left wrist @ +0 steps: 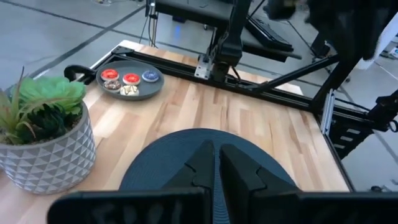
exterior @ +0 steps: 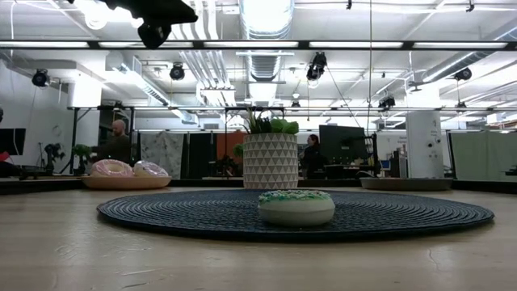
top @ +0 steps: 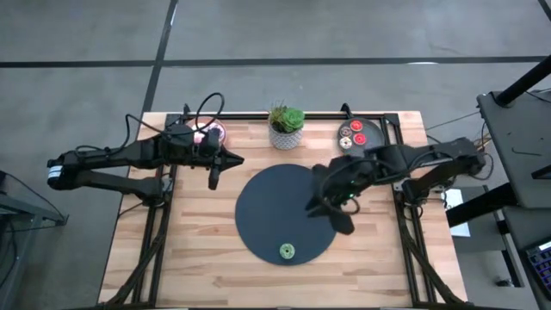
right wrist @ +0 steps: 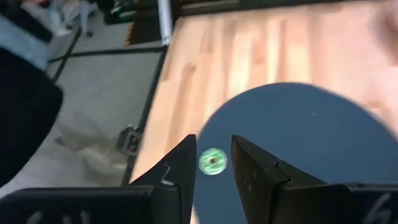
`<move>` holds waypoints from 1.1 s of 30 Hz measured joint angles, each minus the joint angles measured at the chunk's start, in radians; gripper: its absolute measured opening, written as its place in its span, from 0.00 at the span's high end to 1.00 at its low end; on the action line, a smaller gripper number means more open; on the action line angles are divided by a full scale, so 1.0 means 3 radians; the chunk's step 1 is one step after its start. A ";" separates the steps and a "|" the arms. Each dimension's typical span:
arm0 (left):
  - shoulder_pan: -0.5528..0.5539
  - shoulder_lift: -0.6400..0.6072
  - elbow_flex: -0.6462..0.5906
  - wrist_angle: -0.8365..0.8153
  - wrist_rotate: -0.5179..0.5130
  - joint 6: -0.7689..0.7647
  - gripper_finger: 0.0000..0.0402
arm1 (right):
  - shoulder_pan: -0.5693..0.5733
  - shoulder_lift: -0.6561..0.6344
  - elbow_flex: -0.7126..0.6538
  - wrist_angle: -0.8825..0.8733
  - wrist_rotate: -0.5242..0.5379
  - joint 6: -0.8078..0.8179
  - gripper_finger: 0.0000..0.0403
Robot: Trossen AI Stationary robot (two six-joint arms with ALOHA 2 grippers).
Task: Pick & Place donuts
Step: Put the small green donut on the gray plate
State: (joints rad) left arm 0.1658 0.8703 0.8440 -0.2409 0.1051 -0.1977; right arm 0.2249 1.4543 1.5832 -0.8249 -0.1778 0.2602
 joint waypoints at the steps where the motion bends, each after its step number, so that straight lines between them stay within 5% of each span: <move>1: 0.0000 0.0000 0.0000 0.0011 0.0000 0.0031 1.00 | 0.0016 0.0057 0.0027 -0.0006 -0.0076 0.0021 0.77; 9: 0.0000 -0.0025 0.0000 0.0005 0.0001 0.0096 1.00 | 0.0030 0.0496 0.0306 -0.0229 -0.0384 0.0230 0.74; 23: 0.0000 -0.0025 0.0000 -0.0022 0.0005 0.0136 1.00 | 0.0233 0.1285 0.1013 -0.1063 -0.0086 -0.0072 0.35; 33: -0.0001 -0.0024 0.0001 -0.0038 0.0018 0.0127 1.00 | 0.0444 0.1750 0.1326 -0.1085 -0.0008 -0.0366 0.26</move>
State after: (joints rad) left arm 0.1655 0.8631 0.8444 -0.2522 0.1104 -0.1596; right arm 0.3582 1.9792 1.9809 -1.1505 -0.1802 0.1504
